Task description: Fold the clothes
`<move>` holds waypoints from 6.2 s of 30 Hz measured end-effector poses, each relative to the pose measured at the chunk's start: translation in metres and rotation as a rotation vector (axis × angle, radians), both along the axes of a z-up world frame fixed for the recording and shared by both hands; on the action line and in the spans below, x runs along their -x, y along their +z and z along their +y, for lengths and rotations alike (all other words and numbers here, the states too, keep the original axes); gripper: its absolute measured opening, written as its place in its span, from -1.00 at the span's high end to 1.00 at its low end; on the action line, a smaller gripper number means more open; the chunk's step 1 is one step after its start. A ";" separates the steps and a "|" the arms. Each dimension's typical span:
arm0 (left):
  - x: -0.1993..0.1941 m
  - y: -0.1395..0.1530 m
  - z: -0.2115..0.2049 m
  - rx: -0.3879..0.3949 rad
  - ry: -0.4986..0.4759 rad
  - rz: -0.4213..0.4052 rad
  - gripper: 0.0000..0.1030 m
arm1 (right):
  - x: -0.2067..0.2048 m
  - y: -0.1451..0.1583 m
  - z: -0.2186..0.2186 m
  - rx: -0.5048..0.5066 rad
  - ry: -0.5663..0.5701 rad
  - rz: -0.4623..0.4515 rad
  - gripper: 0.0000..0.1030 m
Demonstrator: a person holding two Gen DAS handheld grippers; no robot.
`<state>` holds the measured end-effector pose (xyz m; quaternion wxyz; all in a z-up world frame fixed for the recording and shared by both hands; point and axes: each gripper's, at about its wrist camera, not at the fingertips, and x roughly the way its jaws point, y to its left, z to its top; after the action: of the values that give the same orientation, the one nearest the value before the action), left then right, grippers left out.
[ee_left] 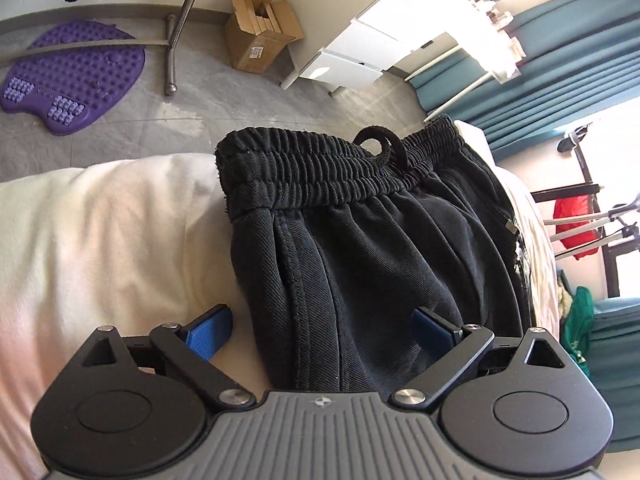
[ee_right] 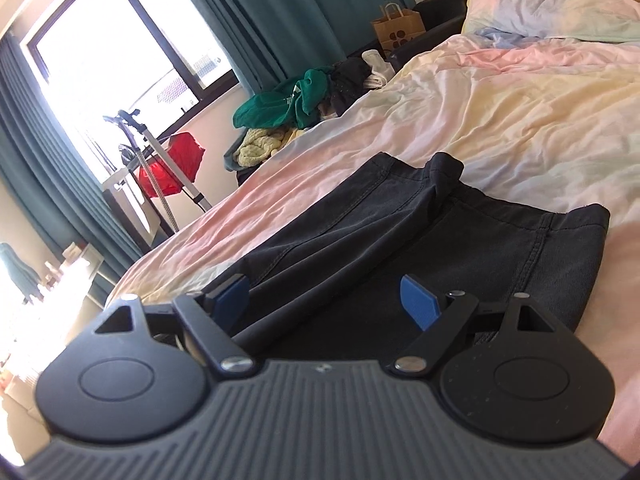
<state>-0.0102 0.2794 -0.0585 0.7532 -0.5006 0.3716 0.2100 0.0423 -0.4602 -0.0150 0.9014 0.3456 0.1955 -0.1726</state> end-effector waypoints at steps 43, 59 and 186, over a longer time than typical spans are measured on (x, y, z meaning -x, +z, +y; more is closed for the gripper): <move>0.020 -0.031 0.035 0.249 0.114 -0.231 -0.09 | 0.028 -0.088 -0.107 -0.496 -0.394 0.006 0.80; 0.001 -0.027 0.027 0.132 0.056 -0.141 0.72 | 0.024 -0.109 -0.117 -0.660 -0.367 -0.018 0.78; -0.067 0.006 -0.007 -0.053 -0.112 -0.251 0.27 | 0.026 -0.152 -0.156 -0.813 -0.424 -0.138 0.41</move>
<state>0.0571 0.2726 -0.0526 0.8173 -0.4814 0.2958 0.1132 0.0166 -0.6162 -0.1668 0.6486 0.7139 0.1118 -0.2391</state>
